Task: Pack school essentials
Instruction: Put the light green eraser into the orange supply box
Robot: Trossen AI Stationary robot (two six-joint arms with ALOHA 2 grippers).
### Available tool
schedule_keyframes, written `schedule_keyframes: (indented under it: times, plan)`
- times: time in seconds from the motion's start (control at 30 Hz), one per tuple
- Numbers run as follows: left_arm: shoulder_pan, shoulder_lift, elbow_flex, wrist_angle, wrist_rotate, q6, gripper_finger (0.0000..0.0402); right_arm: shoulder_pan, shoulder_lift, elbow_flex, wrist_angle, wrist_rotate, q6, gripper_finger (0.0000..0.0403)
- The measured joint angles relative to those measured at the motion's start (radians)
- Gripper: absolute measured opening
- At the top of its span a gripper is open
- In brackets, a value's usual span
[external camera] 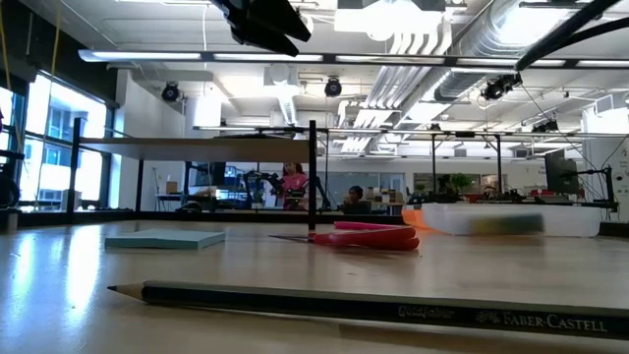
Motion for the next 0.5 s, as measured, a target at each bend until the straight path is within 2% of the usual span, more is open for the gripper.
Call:
schedule_keyframes:
  times: [0.33,0.5]
  plan:
    - [0.000,0.000,0.000,0.002,0.000,0.000,0.0396,0.007,0.043,0.002,0.045,-0.001,0.002,0.0208]
    - [0.000,0.000,0.000,0.003,0.000,0.000,0.0397,0.006,0.045,0.002,0.054,-0.013,0.005,0.0175]
